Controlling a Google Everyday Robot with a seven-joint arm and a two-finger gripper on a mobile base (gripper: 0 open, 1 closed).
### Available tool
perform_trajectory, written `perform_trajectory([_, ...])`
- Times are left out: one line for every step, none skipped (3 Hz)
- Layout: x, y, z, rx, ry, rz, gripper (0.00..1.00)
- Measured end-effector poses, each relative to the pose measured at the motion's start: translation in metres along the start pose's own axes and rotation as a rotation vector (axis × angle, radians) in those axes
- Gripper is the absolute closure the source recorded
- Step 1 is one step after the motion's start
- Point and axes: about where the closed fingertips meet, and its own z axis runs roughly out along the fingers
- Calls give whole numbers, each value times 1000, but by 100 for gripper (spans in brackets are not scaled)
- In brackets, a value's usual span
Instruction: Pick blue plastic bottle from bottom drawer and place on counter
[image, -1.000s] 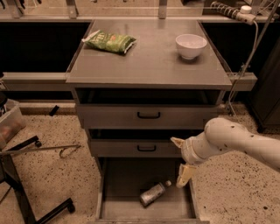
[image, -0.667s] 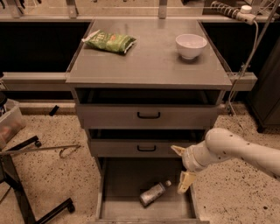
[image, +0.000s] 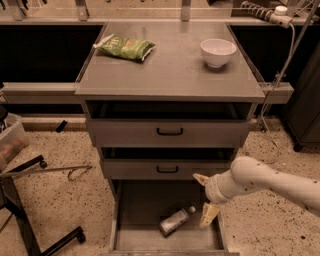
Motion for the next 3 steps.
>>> perform_trajectory([12, 23, 70, -30, -28, 3, 0])
perform_trajectory([19, 43, 132, -76, -93, -5, 0])
perform_trajectory([21, 55, 145, -97, -105, 10, 0])
